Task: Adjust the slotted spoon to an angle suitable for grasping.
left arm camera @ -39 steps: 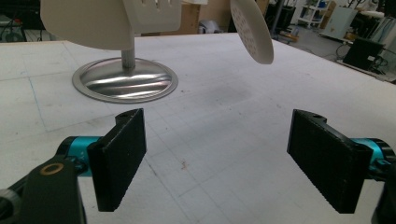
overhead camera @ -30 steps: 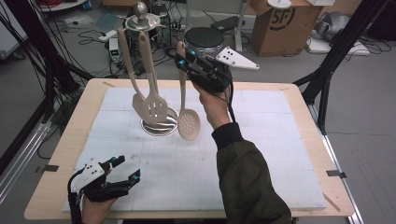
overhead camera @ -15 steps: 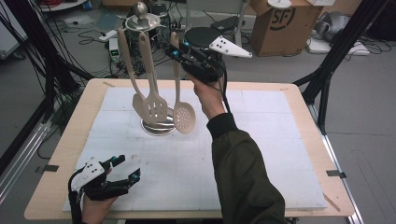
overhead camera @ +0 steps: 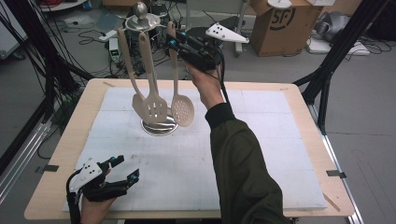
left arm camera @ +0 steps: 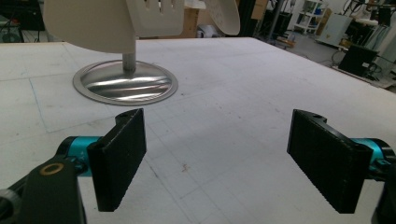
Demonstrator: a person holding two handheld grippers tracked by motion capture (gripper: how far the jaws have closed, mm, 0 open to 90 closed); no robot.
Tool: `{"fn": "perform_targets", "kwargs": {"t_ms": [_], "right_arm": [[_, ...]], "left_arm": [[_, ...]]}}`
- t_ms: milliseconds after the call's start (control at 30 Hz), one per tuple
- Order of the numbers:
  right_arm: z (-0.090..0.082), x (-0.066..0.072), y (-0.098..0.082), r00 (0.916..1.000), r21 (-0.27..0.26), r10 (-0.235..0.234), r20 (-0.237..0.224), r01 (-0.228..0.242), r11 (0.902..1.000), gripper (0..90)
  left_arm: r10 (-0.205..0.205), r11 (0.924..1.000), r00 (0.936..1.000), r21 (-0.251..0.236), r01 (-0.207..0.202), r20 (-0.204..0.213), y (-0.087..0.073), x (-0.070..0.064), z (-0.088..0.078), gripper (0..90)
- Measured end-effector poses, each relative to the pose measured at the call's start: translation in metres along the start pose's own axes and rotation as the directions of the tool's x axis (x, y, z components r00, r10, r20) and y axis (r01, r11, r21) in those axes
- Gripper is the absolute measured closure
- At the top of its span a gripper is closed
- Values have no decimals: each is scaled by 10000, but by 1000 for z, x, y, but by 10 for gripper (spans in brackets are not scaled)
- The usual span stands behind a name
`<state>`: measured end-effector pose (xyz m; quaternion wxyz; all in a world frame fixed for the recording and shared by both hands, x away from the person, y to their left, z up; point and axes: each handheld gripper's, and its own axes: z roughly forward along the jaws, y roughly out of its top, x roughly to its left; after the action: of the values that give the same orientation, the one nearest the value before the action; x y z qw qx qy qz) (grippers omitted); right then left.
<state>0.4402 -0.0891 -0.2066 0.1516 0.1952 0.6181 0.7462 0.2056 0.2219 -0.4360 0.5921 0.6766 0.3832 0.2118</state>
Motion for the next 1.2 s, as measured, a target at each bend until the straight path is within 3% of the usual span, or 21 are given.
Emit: {"fn": "perform_targets", "kwargs": {"t_ms": [567,733,833,933,1067,1200], "right_arm": [[16,0,-5,9996,348,57,-266,-47,9994,675],[18,0,-9,9995,209,179,-241,-174,9996,673],[17,-1,-11,9981,67,482,-381,-480,9988,670],[17,0,-12,9989,44,361,-292,-360,9993,663],[17,8,-11,9997,80,-187,142,186,9998,531],[18,8,-12,9993,11,-51,362,51,10000,440]], "left_arm": [[-67,10000,10000,-74,67,-31,0,1,-1,201],[-111,9999,9999,-116,111,-75,0,0,-4,201],[-63,10000,9999,-62,62,-97,0,0,-5,201],[-37,10000,10000,-29,37,-80,-1,-1,-5,202],[-83,10000,9999,-18,82,-150,-2,0,-6,201],[-70,10000,9998,-30,70,-165,-1,0,-6,201]]}}
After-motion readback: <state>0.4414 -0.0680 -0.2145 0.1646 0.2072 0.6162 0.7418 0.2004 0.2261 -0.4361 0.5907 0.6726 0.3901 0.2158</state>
